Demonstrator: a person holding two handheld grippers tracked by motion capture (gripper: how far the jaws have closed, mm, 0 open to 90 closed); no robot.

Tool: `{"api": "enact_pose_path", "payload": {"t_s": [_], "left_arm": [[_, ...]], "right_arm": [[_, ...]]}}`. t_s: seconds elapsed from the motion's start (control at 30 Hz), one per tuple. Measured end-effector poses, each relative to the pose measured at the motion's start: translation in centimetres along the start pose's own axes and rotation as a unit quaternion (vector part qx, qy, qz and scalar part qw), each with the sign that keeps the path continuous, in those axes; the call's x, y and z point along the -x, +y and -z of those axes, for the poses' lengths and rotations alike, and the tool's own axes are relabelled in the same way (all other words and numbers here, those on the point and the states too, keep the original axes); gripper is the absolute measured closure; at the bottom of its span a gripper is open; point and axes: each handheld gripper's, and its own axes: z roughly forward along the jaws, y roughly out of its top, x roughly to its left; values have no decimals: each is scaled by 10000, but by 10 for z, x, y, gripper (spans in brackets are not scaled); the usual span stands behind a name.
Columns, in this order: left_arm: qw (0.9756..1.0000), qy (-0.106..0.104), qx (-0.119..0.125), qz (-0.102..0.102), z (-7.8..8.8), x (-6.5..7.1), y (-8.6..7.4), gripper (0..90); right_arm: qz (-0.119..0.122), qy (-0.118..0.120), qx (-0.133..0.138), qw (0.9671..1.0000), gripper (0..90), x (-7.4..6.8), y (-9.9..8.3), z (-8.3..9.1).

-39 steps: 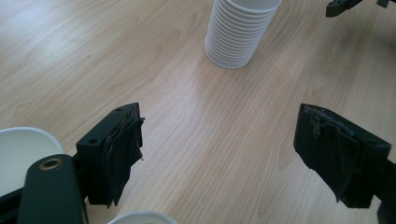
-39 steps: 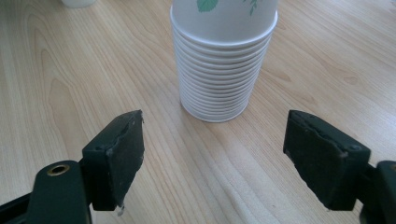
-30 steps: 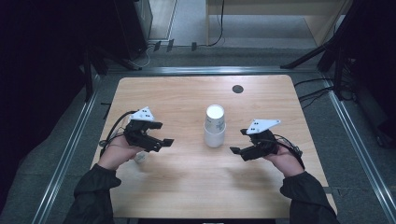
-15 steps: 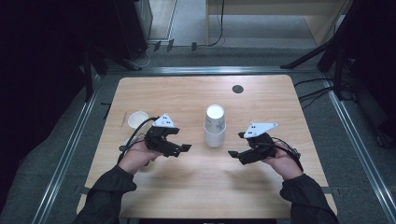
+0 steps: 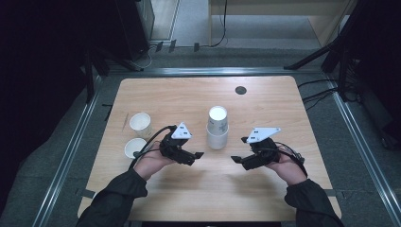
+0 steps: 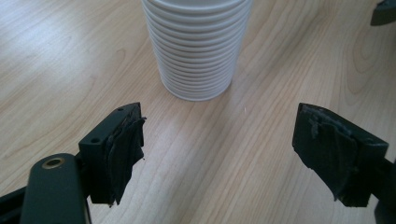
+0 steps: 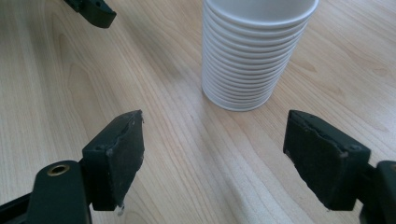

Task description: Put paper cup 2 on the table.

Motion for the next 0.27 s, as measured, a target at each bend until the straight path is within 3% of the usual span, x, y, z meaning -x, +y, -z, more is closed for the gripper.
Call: {"api": "enact_pose_path", "payload": {"t_s": [0.27], "left_arm": [[10000, -37, 71, -7, -4, 3, -2, 165]], "right_arm": [[92, 3, -1, 10000, 208, -1, -1, -1]]}}
